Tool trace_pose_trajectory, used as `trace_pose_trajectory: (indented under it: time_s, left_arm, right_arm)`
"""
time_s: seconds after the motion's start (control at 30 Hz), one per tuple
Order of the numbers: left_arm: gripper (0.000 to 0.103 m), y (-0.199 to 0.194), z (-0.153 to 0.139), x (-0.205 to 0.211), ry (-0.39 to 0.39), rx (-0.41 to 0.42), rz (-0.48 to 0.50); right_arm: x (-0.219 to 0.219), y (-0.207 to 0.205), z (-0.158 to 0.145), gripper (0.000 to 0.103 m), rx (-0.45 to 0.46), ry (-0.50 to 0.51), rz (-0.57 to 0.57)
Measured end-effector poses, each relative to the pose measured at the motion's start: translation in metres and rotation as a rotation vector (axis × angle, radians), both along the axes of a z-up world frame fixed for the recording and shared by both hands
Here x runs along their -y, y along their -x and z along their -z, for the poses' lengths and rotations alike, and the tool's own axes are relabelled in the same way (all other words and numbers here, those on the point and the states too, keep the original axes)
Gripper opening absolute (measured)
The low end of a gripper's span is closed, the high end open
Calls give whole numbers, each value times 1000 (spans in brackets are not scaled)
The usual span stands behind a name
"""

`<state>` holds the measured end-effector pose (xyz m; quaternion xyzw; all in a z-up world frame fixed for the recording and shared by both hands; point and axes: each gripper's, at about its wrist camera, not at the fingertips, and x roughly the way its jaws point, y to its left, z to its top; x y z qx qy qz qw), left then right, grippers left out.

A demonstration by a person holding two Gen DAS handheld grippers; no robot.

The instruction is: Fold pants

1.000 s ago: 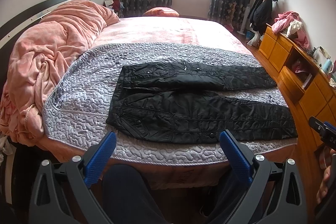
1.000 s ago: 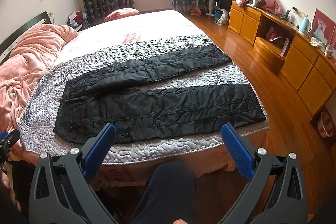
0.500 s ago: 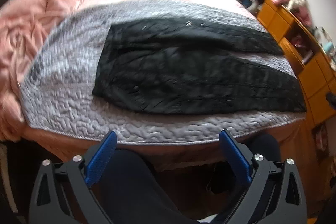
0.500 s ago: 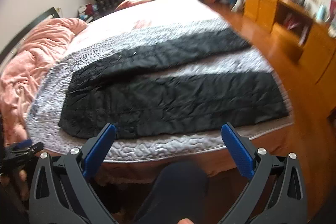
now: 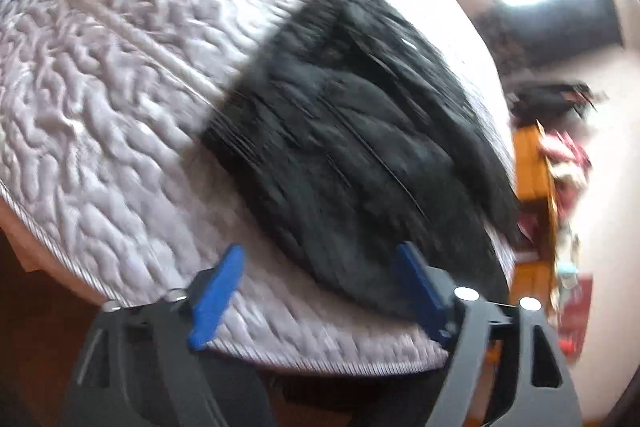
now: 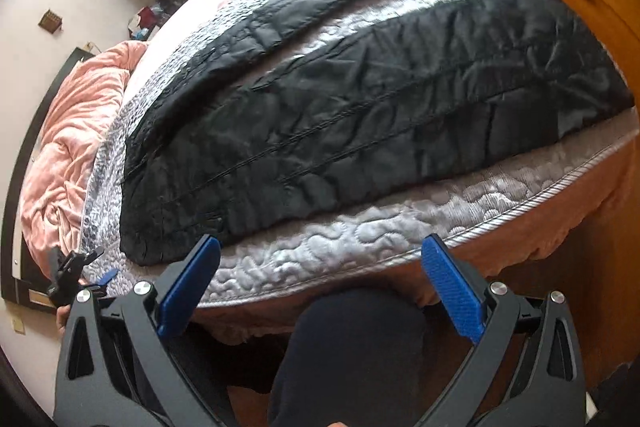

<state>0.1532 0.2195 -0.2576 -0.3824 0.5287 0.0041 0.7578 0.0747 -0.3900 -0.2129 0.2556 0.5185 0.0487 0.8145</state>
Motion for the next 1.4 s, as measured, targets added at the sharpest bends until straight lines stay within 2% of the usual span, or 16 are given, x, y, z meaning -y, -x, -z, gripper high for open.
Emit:
trace_pose_trajectory:
  time_s: [0.07,0.27,0.33,0.37,0.43,0.47,0.53,0.6,0.63,0.77,0.87,0.97,1.03,1.1,1.17,1.4]
  left_arm:
    - [89,-11,10,-7,-16,-10,-21]
    - [85,-36,37,-11,64,-60,-58]
    - [64,-42,47,-8,96,-80,-52]
    - [61,-44,49,-6,85,-90,-48]
    - [43,-47,50,-2,37,-110,-49]
    - [41,-46,50,-1,34,-110,-46]
    - [35,-46,49,-2,45,-96,-45]
    - [35,-44,50,-3,61,-90,-59]
    - [36,-42,52,-4,64,-90,-69]
    - [43,-41,56,-4,78,-77,-121]
    - [43,-42,52,1,39,-85,-130]
    - [28,-45,51,2,36,-89,-149]
    - [17,-42,47,-2,48,-84,-173]
    - [14,-38,41,-5,38,-86,-213]
    - [11,-32,33,-13,18,-82,-262]
    - [10,-6,18,-58,-31,-72,-357]
  right_arm:
    - [9,-2,10,100,-10,-39,14]
    - [53,-6,39,100,-19,-189,98]
    - [73,-6,48,100,-14,-258,141]
    - [87,-5,51,95,0,-292,169]
    - [111,-5,55,59,7,-324,216]
    - [133,-3,60,41,13,-372,264]
    - [167,2,64,49,29,-413,364]
    - [209,11,66,81,56,-410,487]
    - [226,16,68,84,69,-410,544]
    - [280,28,82,84,81,-450,692]
    - [293,28,92,84,75,-441,720]
    - [298,19,105,82,46,-442,734]
    - [299,14,113,73,38,-449,737]
    - [301,7,114,39,52,-449,717]
    - [296,4,112,17,53,-459,705]
    - [250,-15,87,15,45,-366,553]
